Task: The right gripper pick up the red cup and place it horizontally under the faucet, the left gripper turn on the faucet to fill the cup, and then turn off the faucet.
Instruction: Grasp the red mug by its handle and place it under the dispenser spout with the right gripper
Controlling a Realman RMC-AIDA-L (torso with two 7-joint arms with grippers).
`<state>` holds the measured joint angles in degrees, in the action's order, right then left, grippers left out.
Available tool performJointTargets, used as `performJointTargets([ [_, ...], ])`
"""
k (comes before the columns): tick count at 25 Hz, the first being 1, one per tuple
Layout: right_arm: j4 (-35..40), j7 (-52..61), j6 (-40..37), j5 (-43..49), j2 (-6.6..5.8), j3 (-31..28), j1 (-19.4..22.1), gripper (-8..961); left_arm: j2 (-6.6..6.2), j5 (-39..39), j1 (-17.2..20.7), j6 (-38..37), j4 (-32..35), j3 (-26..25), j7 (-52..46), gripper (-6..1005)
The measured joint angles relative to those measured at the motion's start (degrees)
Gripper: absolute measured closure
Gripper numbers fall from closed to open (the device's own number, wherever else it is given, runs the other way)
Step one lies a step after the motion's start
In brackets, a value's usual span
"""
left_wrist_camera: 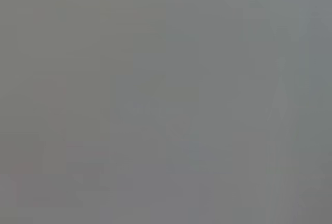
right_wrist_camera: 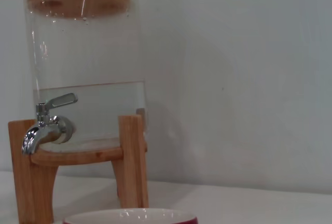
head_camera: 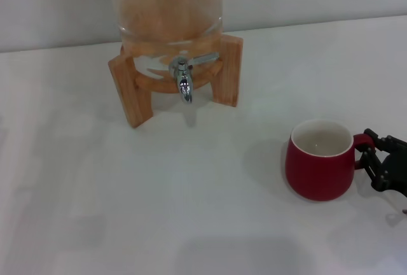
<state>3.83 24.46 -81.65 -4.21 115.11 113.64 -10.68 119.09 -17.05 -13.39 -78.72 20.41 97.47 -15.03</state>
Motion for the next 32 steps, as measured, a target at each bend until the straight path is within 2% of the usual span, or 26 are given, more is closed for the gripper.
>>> performJointTargets([
  [16, 2.1, -0.9, 0.6, 0.0, 0.03, -0.1, -1.0, 790, -0.09, -0.4, -1.7, 0.4, -1.1, -0.1, -0.3, 119],
  [32, 6.0, -0.7, 3.4, 0.2, 0.07, 2.5, -3.1, 789, -0.10, -0.5, -2.3, 1.0, -1.2, -0.2, -0.8, 119],
])
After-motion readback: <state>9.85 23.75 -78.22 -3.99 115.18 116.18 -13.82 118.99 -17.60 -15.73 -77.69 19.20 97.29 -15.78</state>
